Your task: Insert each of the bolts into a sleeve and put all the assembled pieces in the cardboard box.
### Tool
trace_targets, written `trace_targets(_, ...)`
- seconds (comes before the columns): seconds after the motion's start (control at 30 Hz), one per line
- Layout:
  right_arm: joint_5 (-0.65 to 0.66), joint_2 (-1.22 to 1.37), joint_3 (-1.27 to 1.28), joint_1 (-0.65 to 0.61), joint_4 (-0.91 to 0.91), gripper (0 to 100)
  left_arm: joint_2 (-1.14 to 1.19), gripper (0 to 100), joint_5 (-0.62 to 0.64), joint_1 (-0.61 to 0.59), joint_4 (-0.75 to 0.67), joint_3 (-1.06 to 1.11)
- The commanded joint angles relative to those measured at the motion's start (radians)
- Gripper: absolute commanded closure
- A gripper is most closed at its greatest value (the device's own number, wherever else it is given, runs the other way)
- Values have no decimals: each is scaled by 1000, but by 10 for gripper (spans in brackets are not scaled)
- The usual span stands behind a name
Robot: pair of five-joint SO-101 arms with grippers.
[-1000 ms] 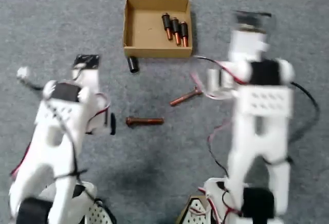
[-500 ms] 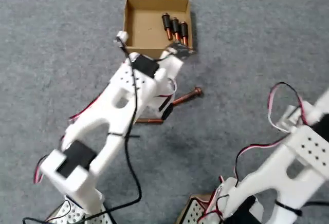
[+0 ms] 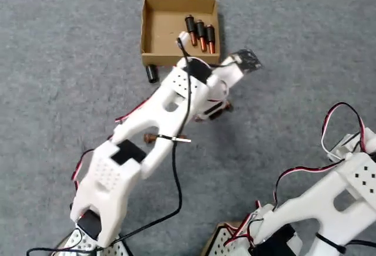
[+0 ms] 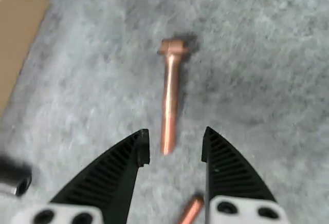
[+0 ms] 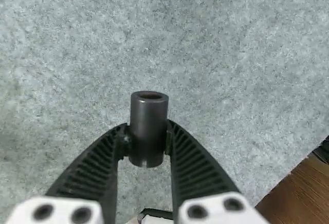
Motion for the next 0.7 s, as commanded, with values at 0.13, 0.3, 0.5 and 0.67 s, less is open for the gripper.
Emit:
trace_targets(0.13,2,-27,-2,22,6,997,186,821,-14,17,-11,-230)
trace_targets(0.3,2,-27,-2,22,2,997,323,824,-11,17,-9,-391)
trace_targets(0.5,5,-25,-2,18,-3,997,414,825,61,31,-9,-520)
trace_targets(0.67,5,-25,-2,18,-3,997,455,826,60,34,-8,-535)
